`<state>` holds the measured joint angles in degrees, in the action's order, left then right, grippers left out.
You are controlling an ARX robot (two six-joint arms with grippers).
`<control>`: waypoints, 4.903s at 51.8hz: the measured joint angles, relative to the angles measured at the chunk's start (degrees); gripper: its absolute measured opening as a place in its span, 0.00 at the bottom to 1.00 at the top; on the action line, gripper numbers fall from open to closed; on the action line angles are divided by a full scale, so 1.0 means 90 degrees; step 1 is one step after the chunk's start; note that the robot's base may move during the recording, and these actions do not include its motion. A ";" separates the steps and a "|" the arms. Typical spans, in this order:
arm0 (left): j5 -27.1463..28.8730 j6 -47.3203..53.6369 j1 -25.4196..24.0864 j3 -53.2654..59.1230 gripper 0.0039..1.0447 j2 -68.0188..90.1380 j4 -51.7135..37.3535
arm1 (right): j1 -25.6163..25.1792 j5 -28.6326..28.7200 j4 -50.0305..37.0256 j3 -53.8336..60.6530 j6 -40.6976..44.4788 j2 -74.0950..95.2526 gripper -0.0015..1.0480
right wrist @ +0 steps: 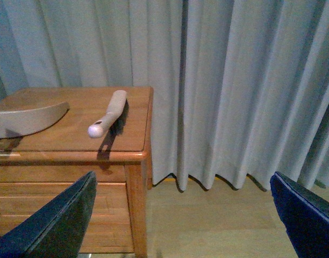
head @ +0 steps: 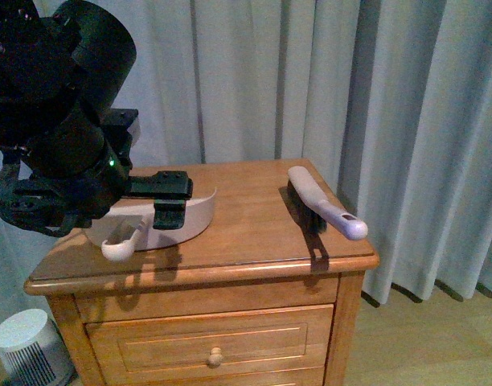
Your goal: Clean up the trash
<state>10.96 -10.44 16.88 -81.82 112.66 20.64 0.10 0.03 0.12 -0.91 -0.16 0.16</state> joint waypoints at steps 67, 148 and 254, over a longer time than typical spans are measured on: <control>-0.0022 0.0107 -0.0124 0.0000 0.75 0.0639 -0.0508 | 0.0000 0.0000 0.0000 0.0000 0.0002 0.0000 0.93; -0.1377 0.2832 -0.1421 0.3888 0.24 -0.5438 -0.3415 | 0.0000 0.0000 0.0000 0.0000 0.0000 0.0000 0.93; -0.1982 0.2630 -0.2424 0.5775 0.24 -0.8410 -0.2781 | 0.1069 -0.1285 0.1161 -0.6900 -0.1996 0.9228 0.93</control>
<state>-6.87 13.23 -4.93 -29.85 36.97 -4.38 9.72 -11.53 10.57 -63.00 -18.13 83.22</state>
